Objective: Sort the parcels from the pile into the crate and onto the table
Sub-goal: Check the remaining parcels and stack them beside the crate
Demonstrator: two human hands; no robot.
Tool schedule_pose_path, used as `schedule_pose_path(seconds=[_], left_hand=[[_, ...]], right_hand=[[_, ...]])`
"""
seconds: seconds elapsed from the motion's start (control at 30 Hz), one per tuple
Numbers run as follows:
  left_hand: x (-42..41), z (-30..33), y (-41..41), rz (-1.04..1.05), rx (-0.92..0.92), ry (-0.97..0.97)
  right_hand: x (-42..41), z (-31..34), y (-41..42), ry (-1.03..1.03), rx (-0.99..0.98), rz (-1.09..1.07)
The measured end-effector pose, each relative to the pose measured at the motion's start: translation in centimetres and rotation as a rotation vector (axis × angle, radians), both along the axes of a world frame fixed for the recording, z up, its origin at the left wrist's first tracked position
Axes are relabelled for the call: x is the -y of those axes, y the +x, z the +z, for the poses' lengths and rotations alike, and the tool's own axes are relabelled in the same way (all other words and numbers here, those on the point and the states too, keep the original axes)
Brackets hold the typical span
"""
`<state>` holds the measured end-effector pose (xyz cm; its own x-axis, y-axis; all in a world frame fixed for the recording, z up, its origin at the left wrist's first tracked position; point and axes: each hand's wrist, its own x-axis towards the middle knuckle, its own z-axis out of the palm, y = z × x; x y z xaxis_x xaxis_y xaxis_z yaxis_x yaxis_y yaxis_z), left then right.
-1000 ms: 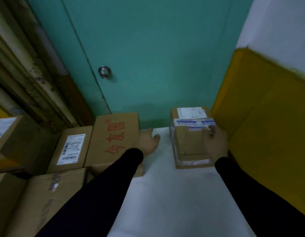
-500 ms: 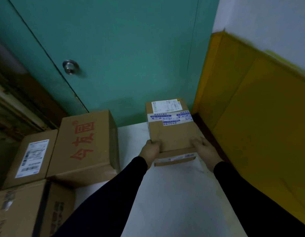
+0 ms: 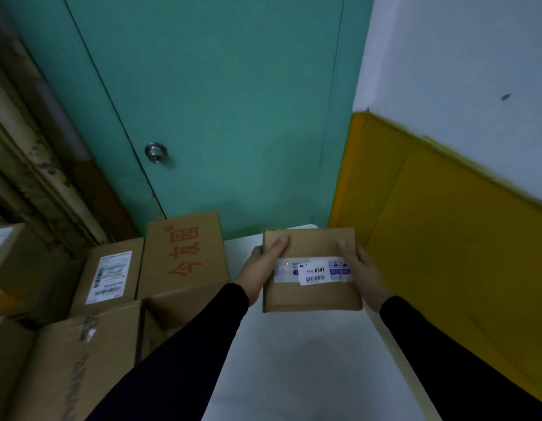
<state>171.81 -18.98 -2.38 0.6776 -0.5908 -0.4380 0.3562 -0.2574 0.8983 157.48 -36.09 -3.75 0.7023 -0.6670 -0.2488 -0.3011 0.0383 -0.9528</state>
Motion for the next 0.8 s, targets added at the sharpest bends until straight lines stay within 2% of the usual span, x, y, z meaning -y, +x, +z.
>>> schedule_pose_path(seconds=[0.17,0.37,0.53,0.8], left_hand=[[-6.3,-0.8,-3.9,-0.009,0.004,-0.070],[-12.8,-2.5,-7.3,0.037,0.024,-0.076],[-14.8,-3.0,-7.9,0.085,0.020,-0.072],[-13.5,-2.7,-9.0,0.158,0.040,0.004]], right_hand=[[-6.5,2.4,-3.4,0.188,0.035,0.045],[-12.2,1.6,-5.9,0.213,-0.006,0.172],[-13.0,1.8,-5.5,0.261,0.012,0.291],[-11.2,0.3,-5.4,0.279,0.039,0.332]])
